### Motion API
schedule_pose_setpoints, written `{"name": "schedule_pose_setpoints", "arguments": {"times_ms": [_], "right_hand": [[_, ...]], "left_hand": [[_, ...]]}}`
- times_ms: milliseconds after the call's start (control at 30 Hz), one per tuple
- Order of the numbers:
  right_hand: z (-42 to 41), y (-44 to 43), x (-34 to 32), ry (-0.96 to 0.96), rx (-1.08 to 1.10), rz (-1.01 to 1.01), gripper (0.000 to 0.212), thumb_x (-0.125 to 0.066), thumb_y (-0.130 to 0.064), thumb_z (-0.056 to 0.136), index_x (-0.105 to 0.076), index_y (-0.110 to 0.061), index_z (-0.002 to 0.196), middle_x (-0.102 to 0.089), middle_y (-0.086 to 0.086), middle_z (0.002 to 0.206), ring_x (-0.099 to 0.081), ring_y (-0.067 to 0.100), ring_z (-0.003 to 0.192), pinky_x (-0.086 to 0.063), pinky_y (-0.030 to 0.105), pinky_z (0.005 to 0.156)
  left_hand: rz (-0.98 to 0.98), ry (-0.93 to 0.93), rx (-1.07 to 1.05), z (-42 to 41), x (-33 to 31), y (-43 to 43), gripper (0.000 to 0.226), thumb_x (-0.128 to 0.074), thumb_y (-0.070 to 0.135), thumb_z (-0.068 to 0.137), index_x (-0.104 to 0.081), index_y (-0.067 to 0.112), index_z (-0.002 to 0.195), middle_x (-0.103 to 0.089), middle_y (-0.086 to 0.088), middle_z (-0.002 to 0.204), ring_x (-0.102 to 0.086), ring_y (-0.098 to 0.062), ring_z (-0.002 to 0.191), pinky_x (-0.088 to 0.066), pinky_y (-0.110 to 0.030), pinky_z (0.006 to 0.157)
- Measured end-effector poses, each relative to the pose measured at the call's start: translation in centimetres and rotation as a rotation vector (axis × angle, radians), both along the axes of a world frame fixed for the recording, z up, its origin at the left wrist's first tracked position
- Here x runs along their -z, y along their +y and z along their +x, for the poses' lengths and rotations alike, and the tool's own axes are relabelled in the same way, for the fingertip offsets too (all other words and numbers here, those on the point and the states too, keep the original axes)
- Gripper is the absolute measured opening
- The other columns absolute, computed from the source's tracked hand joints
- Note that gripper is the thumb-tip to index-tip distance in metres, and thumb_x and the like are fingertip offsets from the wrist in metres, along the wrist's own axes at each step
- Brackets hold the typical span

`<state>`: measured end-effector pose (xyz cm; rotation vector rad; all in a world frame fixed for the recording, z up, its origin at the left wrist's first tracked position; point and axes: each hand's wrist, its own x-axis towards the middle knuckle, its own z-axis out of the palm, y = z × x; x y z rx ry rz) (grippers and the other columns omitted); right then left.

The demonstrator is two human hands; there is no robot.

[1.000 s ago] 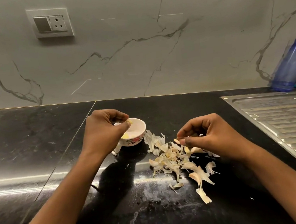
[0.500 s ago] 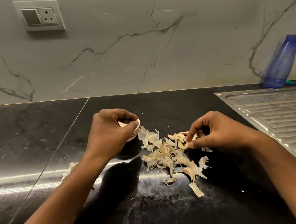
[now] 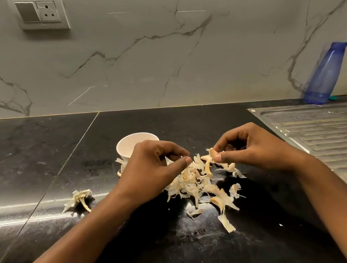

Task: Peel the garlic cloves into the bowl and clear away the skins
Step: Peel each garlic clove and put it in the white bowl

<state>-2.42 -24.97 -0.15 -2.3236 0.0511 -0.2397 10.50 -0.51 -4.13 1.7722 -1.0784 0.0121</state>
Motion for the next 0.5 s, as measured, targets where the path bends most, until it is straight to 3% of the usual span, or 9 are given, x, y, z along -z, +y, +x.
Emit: {"name": "schedule_pose_setpoints", "arguments": {"times_ms": [100, 200, 300, 367, 500], "right_hand": [[0.0, 0.9, -0.2, -0.041, -0.071, 0.101, 0.018, -0.083, -0.034, 0.086, -0.083, -0.025, 0.101, -0.080, -0.002, 0.094, -0.075, 0.017, 0.088, -0.061, 0.034, 0.082], [0.2, 1.8, 0.0, -0.082, -0.088, 0.144, 0.019, -0.083, -0.030, 0.086, -0.083, -0.021, 0.103, -0.081, -0.001, 0.098, -0.077, 0.017, 0.091, -0.062, 0.030, 0.081], [0.6, 2.2, 0.5, -0.077, -0.100, 0.141, 0.021, -0.083, -0.030, 0.088, -0.082, -0.021, 0.107, -0.081, 0.001, 0.097, -0.077, 0.020, 0.088, -0.064, 0.035, 0.075], [0.8, 2.4, 0.8, -0.080, -0.117, 0.135, 0.020, -0.083, -0.027, 0.089, -0.082, -0.020, 0.108, -0.081, 0.001, 0.094, -0.077, 0.019, 0.084, -0.062, 0.029, 0.070], [1.1, 3.0, 1.3, -0.126, -0.124, 0.166, 0.023, -0.086, -0.025, 0.085, -0.081, -0.015, 0.106, -0.082, 0.002, 0.092, -0.079, 0.020, 0.085, -0.064, 0.029, 0.076]], "left_hand": [[-0.007, 0.086, 0.048, -0.3, -0.3, 0.0, 0.016, -0.082, 0.029, 0.090, -0.082, 0.021, 0.104, -0.079, 0.011, 0.085, -0.065, -0.030, 0.055, -0.059, -0.041, 0.056], [-0.014, 0.162, 0.105, -0.5, -0.4, -0.1, 0.019, -0.081, 0.028, 0.091, -0.082, 0.017, 0.106, -0.080, 0.004, 0.083, -0.071, -0.024, 0.058, -0.060, -0.036, 0.054], [-0.031, 0.213, 0.137, -0.5, -0.5, -0.1, 0.021, -0.079, 0.027, 0.092, -0.082, 0.015, 0.109, -0.080, -0.001, 0.086, -0.074, -0.025, 0.065, -0.062, -0.040, 0.055], [-0.037, 0.229, 0.143, -0.5, -0.7, -0.1, 0.022, -0.079, 0.027, 0.092, -0.082, 0.015, 0.110, -0.081, -0.002, 0.089, -0.075, -0.025, 0.068, -0.064, -0.043, 0.058], [-0.048, 0.262, 0.159, -0.5, -0.7, -0.1, 0.021, -0.078, 0.022, 0.092, -0.081, 0.013, 0.110, -0.081, -0.004, 0.091, -0.077, -0.027, 0.074, -0.066, -0.043, 0.064]]}}
